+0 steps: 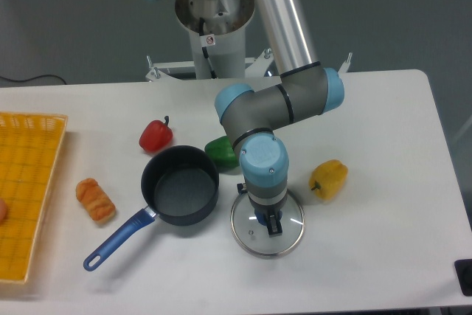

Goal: Place the lid on the table

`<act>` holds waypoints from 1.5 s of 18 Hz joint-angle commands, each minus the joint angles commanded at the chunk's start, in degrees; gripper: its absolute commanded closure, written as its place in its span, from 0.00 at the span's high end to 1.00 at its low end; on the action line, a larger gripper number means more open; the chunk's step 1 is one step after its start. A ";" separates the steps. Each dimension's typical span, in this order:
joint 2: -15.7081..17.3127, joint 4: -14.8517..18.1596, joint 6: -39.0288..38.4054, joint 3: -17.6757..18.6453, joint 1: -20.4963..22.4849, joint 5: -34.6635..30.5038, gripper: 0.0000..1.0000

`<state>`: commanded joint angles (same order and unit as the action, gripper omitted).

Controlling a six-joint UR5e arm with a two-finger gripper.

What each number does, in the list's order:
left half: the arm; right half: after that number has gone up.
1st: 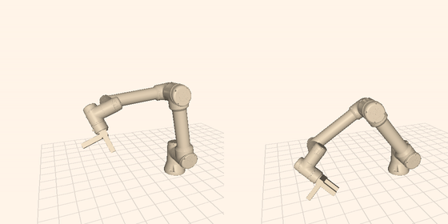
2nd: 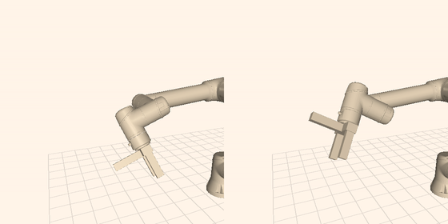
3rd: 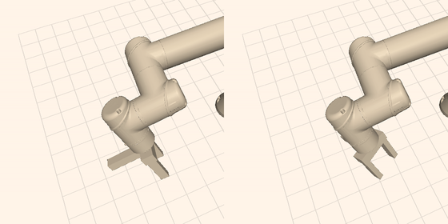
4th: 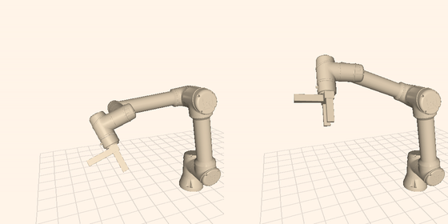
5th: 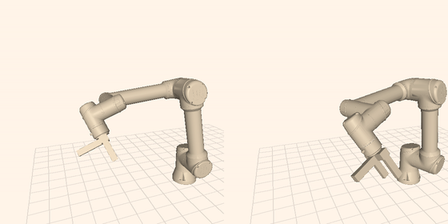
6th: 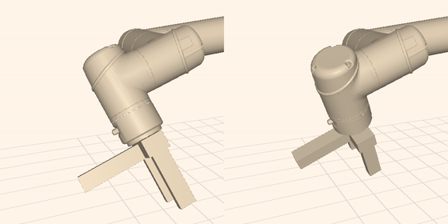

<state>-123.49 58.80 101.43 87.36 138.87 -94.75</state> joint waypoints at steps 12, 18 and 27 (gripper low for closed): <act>-0.09 0.00 0.00 0.26 0.00 0.00 0.70; -0.18 -0.17 0.00 0.26 -0.09 -0.09 0.82; 1.75 -1.14 -3.51 -0.70 -1.14 0.52 1.00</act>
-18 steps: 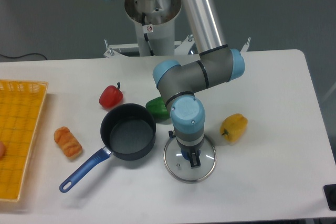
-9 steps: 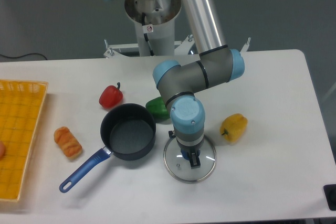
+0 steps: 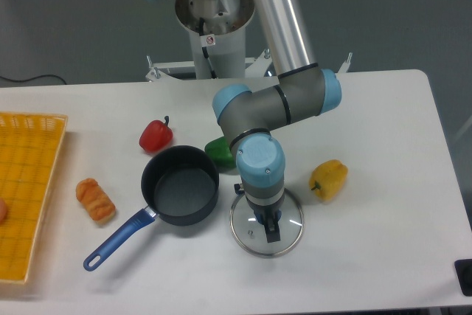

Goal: Place the lid on the table

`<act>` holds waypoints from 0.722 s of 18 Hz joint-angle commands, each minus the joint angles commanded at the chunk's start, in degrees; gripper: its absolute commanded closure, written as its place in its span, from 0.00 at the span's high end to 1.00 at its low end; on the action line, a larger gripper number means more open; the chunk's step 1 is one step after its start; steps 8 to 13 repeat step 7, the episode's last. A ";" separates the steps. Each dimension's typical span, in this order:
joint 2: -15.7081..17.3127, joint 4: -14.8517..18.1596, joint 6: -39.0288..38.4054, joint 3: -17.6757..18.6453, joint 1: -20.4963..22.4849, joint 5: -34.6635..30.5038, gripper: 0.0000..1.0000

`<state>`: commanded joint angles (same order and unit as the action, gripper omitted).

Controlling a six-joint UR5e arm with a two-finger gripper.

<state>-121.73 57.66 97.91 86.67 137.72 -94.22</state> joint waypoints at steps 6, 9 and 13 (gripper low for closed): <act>2.63 0.00 -0.44 -0.54 -1.93 0.00 1.00; 3.42 0.00 -0.36 -0.36 -2.02 0.26 1.00; 3.42 0.00 -0.36 -0.36 -2.02 0.26 1.00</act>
